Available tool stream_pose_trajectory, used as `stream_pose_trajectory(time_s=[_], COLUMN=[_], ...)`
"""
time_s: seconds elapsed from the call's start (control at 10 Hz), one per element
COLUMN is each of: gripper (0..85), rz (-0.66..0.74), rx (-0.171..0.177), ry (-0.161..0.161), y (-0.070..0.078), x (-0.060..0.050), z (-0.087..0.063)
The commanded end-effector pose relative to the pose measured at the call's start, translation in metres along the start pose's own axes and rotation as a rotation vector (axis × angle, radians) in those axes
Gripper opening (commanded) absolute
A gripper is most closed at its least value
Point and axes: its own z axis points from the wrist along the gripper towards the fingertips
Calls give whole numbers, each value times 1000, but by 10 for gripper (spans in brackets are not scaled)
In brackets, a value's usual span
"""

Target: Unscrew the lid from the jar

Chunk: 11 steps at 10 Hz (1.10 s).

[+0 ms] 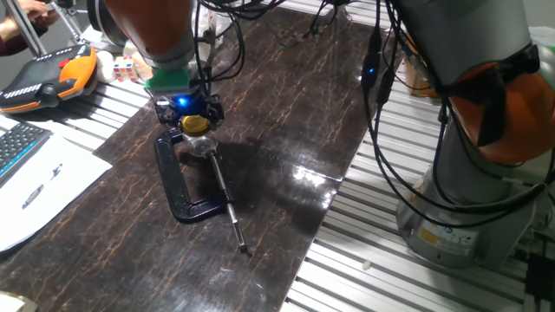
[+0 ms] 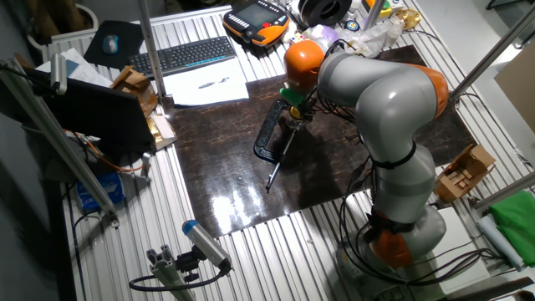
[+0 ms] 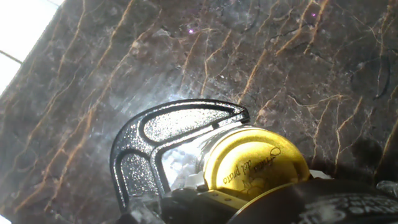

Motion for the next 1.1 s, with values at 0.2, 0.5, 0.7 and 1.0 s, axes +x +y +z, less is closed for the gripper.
stream_pose_trajectory(time_s=[0.2, 0.5, 0.7, 1.0], gripper=[493, 477, 460, 450], rz=[48, 120, 146, 247], rx=[6, 2, 3, 20], ry=[-5, -4, -4, 3], y=[-1, -2, -3, -3], x=[0, 0, 0, 1], z=[-1, -1, -1, -1])
